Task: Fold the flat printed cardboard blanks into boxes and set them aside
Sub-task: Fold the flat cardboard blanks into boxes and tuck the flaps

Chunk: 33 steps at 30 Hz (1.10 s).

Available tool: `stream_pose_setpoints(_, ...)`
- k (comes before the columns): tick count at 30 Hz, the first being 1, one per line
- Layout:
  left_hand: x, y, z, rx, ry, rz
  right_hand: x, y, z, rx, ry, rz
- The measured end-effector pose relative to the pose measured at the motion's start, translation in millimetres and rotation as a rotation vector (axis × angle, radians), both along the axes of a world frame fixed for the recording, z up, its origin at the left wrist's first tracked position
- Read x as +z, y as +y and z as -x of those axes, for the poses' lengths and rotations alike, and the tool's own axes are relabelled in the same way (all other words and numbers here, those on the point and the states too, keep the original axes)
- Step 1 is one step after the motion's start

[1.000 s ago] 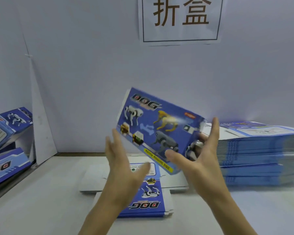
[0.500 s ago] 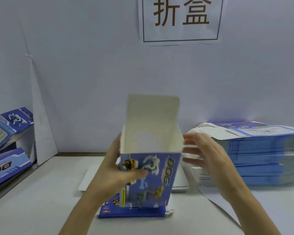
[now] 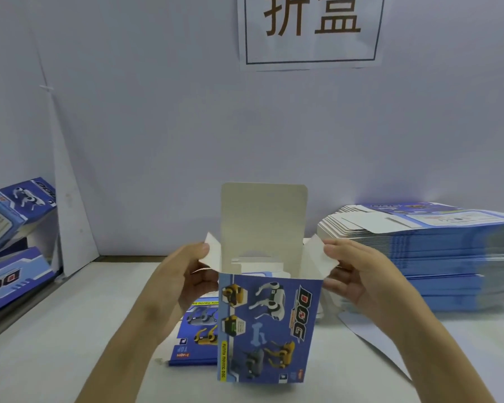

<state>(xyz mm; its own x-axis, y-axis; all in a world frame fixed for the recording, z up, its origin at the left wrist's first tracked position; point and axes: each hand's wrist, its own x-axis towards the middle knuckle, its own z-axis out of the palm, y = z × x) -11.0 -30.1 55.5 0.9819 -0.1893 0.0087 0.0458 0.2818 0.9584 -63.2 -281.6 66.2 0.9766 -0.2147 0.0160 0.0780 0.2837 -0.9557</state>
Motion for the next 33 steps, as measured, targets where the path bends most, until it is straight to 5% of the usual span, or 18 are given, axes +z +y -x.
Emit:
stream_pose_setpoints(6,-15.9,3.6,-4.4,-0.198,0.410,0.376,-13.4,-4.2,-0.7,0.335,0.251,-0.389)
stream_pose_setpoints(12,-13.5,-2.6,-7.1,-0.072,0.226,0.352,-12.0,2.8,1.7,0.377,0.198,-0.327)
stream_pose_setpoints(21,4.7,-19.4,14.2,-0.106,-0.287,-0.161,-7.0,13.7,-0.1,-0.134,-0.109,0.273)
stream_pose_setpoints(26,-14.5,-55.4,31.8,0.080,-0.547,-0.780,-4.7,20.8,0.9,-0.168,-0.149,0.342)
stream_pose_setpoints(29,-23.3,-62.0,31.3,0.180,-0.671,-0.808,0.1,20.7,5.2,-0.238,-0.296,0.517)
stream_pose_setpoints(33,-15.5,-51.0,33.6,0.173,-0.929,-0.974,7.9,15.6,14.2,-0.396,-0.516,0.464)
